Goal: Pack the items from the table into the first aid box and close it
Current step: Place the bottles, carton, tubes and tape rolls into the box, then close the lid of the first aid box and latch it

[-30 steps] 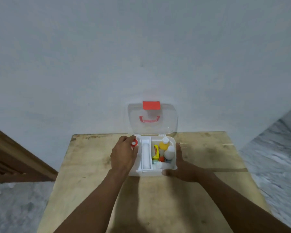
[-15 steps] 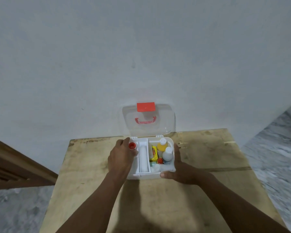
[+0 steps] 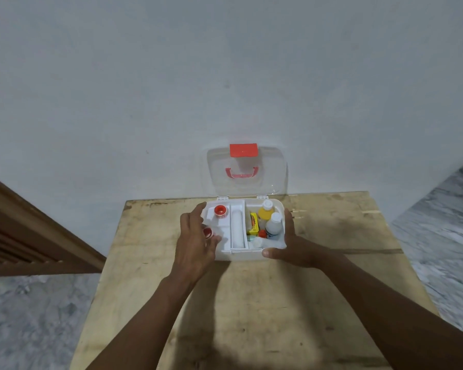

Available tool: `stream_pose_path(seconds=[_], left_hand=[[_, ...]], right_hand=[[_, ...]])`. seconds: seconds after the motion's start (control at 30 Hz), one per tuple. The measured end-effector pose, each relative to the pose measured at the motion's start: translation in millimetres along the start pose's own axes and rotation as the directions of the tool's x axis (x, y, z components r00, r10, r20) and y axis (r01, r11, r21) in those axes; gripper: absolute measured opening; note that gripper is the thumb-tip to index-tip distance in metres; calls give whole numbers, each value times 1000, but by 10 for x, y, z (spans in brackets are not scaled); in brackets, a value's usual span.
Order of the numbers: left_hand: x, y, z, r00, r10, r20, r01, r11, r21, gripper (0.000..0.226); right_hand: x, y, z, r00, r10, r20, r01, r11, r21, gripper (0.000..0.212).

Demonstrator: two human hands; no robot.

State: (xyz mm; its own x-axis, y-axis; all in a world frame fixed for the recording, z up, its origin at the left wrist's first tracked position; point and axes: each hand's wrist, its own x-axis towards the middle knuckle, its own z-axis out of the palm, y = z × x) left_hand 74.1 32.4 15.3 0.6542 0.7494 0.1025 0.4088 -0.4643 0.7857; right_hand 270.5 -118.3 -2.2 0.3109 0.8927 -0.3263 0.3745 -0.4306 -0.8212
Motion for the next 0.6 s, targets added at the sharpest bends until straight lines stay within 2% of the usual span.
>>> stream_pose_path(seconds=[0.07,0.2,0.3,0.47,0.53,0.6], left_hand=[[4,1,14,999,-20,-28,19,999,-35,81],[-3,38,69,998,-58,13,59,990,-131,86],[-21,32,110,997,-60,50,67,986,-155,91],[-152,-86,105,999,-35,-27,33,994,-102,97],[-165,-136,129,1000,-6,27,9,991,-131,102],[-137,-188,191,992,66,104,-45,981,-187,103]], right_hand=[[-23,-16,-6,1000,9,-24,-9,1000,-10,116],[-76,-25,38,1000,-6,-31,5,1000,-18,99],[-70,59,66,998,13,-58,-13,1000,-11,114],[-55,123,95,1000,31,1,-31,999,-13,123],[-5,286,85,996,73,53,-74,997,13,127],[-59,164,47,991,103,91,-101,995,-19,120]])
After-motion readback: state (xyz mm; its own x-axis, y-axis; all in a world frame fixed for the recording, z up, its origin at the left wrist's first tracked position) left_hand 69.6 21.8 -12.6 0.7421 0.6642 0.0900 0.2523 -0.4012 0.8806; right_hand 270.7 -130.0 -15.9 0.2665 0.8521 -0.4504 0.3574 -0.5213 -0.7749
